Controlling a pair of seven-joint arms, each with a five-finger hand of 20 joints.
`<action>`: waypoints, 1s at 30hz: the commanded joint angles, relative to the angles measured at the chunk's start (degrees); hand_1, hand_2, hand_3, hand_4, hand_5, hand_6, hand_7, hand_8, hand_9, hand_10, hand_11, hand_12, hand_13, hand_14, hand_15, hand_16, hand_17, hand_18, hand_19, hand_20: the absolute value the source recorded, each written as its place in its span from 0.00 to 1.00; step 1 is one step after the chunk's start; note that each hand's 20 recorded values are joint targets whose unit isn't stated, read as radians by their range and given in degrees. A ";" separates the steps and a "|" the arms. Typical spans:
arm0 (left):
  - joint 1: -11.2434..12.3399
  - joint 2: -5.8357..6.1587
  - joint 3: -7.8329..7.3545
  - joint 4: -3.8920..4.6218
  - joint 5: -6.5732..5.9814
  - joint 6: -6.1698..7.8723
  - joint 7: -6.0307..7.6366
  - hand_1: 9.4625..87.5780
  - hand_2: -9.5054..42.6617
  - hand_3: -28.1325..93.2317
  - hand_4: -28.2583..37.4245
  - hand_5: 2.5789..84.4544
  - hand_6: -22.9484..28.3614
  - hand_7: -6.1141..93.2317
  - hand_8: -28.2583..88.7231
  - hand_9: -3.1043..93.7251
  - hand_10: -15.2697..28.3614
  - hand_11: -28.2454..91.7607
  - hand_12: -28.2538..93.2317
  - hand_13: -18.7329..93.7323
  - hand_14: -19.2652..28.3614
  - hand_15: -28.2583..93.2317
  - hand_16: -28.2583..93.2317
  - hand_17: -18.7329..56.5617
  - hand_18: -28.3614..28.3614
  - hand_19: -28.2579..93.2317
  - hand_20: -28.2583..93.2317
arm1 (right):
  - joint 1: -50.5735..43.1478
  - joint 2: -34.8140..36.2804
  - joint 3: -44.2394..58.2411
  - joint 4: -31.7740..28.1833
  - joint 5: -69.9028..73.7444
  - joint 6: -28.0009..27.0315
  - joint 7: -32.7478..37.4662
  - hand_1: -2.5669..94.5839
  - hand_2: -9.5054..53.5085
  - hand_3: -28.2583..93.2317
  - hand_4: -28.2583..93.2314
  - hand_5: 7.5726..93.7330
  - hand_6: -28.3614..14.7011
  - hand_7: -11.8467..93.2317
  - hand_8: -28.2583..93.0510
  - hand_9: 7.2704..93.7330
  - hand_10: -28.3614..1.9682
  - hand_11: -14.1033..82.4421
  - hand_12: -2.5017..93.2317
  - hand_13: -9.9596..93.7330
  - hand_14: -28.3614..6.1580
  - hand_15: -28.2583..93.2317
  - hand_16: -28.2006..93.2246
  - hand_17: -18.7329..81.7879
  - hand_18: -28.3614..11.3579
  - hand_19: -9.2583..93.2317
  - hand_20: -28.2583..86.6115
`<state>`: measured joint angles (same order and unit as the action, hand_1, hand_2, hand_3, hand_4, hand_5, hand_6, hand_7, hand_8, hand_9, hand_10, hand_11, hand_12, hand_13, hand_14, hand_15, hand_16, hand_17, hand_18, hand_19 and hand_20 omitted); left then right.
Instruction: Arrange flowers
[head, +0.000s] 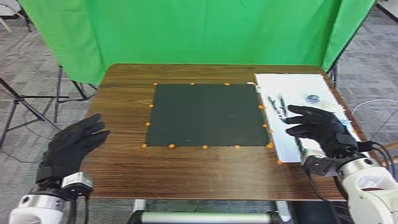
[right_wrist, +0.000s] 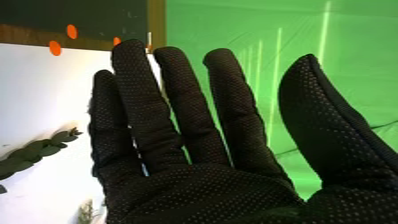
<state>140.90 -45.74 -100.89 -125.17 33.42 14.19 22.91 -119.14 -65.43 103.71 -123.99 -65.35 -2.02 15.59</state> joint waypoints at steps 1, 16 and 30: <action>0.19 0.08 -0.07 -0.34 0.26 -0.74 -0.43 0.21 0.25 0.90 0.09 0.46 0.64 0.22 0.15 0.39 0.79 0.46 0.30 0.36 0.94 0.68 0.13 0.12 0.87 0.71 0.27 | 0.11 0.31 -0.34 -0.05 0.04 0.63 0.12 0.24 0.32 0.96 0.01 0.50 0.60 0.29 0.12 0.54 0.39 0.34 0.19 0.52 0.29 0.62 0.32 0.32 0.20 0.70 0.39; -0.03 0.17 0.60 -0.46 -0.01 -0.43 -0.05 0.21 0.25 0.90 0.09 0.46 0.64 0.22 0.15 0.39 0.80 0.47 0.30 0.36 0.96 0.70 0.13 0.12 0.88 0.71 0.27 | -0.30 0.80 -0.35 -0.97 -3.63 1.98 0.10 0.25 0.32 0.95 0.02 0.50 0.60 0.29 0.12 0.56 0.38 0.37 0.19 0.52 0.29 0.64 0.33 0.33 0.21 0.71 0.39; 0.48 0.21 -0.03 -0.89 0.29 -0.55 -0.01 0.21 0.25 0.90 0.09 0.46 0.65 0.22 0.15 0.39 0.81 0.48 0.30 0.36 0.96 0.70 0.13 0.12 0.88 0.71 0.28 | 0.19 7.76 -8.39 -5.67 -35.11 14.04 18.24 0.32 0.12 0.91 0.02 0.62 0.45 0.33 0.13 0.57 0.33 0.77 0.29 0.66 0.45 0.88 0.38 0.57 0.23 0.97 0.39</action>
<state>140.81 -45.52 -100.59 -125.46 33.39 14.15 22.96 -119.34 -60.65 98.64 -128.46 -88.98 9.19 25.92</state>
